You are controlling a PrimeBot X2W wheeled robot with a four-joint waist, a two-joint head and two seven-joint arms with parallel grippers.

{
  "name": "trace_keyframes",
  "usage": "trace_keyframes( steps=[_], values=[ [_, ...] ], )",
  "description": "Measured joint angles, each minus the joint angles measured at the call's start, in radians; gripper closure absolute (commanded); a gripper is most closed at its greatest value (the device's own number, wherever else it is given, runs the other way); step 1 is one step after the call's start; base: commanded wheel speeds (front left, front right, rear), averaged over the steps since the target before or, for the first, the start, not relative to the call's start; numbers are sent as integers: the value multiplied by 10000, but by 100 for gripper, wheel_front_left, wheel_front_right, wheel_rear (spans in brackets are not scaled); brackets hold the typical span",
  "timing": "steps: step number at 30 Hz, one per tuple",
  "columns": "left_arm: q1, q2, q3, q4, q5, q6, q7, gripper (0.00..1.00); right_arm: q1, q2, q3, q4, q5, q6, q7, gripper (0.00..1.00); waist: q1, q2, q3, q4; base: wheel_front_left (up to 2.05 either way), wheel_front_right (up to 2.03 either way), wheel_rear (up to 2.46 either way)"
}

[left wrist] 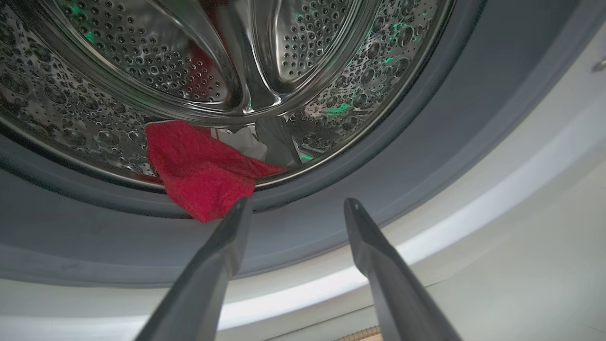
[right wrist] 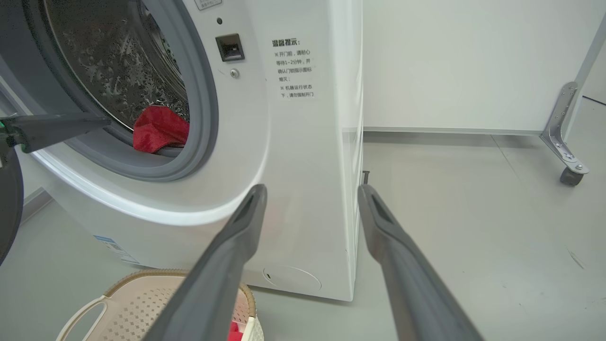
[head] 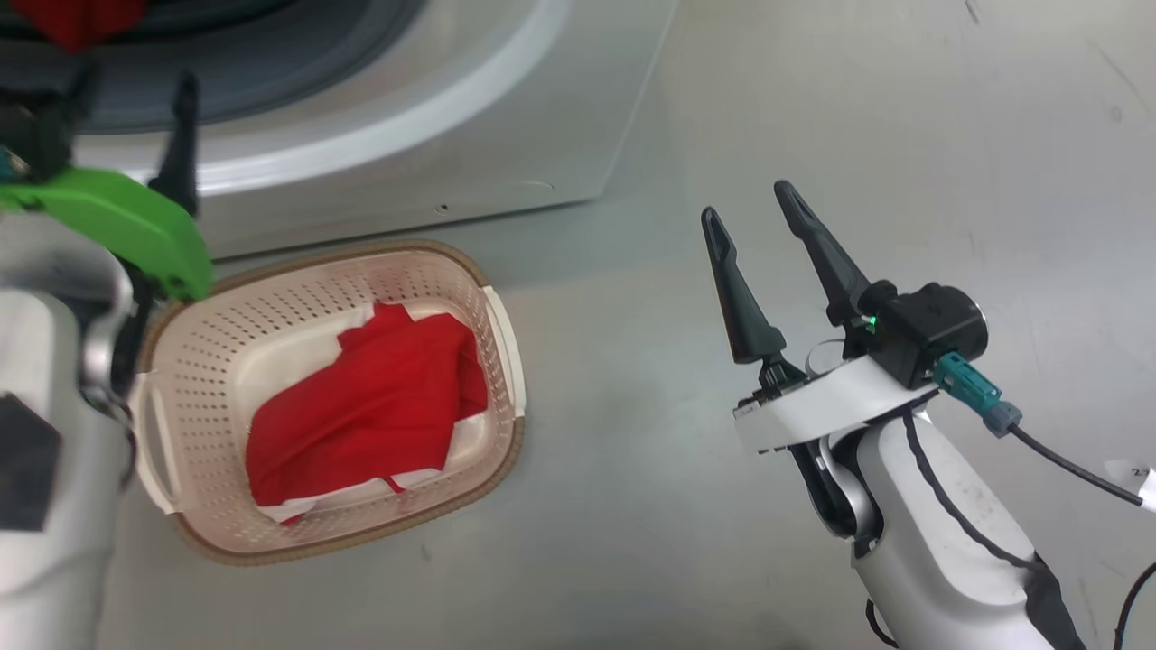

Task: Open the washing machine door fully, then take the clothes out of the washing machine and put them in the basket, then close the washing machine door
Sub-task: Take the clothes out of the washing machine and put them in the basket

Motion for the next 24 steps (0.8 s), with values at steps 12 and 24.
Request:
trace_keyframes(
  steps=[12, 24],
  values=[
    [-2687, 1310, 240, 648, 796, -123, 761, 0, -849, -10, 322, -303, 571, -351, 0, 0, 1, 0, 1438, -834, 0, 0, 0],
    [-4220, 2242, 487, 1787, 1200, -215, 1011, 0, -1254, 0, 677, -395, 1009, -600, 0, 0, 0, 0, 2305, -1749, 0, 0, 0]
  ],
)
